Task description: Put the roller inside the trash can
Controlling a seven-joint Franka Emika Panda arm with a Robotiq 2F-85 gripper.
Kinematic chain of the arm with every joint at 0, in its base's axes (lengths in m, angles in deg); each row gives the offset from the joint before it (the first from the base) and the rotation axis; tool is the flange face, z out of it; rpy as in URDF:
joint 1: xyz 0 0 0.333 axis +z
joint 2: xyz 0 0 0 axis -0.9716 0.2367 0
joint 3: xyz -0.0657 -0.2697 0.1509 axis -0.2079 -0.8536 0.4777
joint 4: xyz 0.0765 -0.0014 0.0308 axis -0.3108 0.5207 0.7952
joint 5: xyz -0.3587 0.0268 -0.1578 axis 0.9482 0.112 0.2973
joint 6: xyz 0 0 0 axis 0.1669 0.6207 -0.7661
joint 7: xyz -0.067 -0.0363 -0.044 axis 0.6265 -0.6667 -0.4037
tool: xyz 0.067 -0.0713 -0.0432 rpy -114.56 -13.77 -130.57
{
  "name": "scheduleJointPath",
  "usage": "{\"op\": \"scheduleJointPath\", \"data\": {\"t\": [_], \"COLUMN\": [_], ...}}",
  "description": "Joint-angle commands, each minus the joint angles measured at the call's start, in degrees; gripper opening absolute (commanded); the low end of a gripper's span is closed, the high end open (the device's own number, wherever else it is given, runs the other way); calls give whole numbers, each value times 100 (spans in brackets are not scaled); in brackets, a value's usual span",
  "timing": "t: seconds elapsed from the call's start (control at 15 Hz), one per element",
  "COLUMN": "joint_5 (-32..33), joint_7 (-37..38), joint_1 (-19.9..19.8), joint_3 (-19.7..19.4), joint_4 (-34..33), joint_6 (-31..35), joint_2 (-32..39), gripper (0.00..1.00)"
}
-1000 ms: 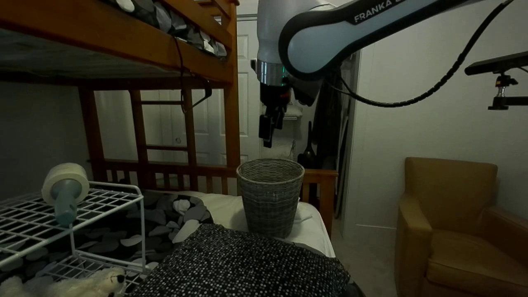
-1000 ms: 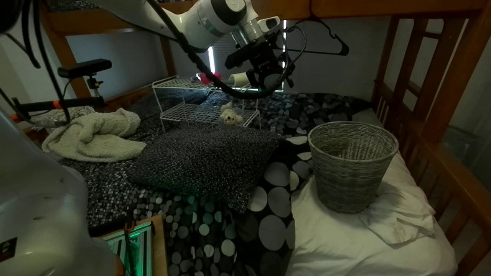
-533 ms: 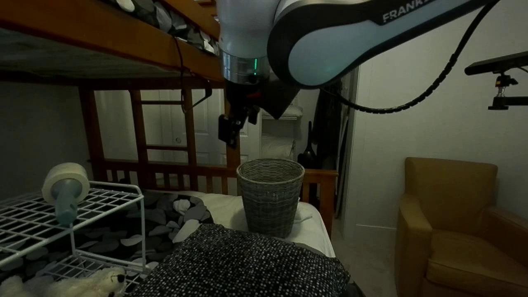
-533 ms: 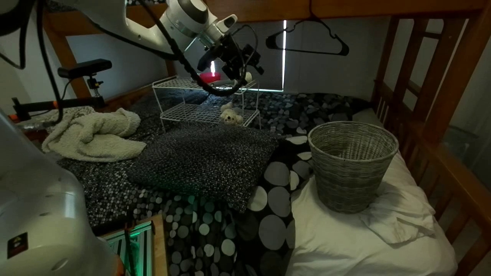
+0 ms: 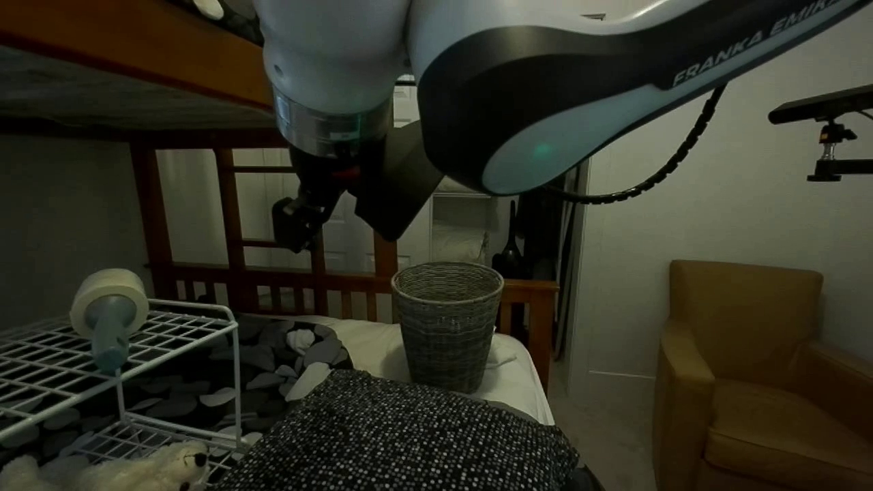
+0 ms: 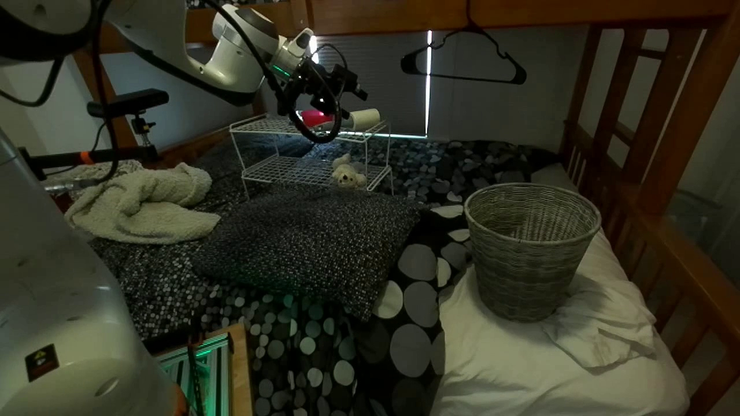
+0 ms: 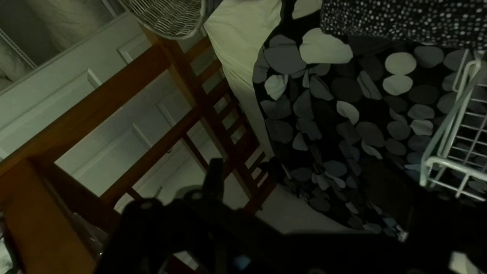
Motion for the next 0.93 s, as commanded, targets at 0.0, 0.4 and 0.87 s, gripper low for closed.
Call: {"op": "scheduleJointPath", "data": {"t": [0.0, 0.4, 0.87], "joint_5": [21, 725, 1210], "joint_7": [-4, 2137, 3509], "joint_1": [146, 240, 629], "joint_3": [-142, -268, -356], "joint_4": [-43, -745, -954], "joint_6": [-22, -100, 130], "joint_2": [42, 713, 925], "gripper": [100, 100, 100]}}
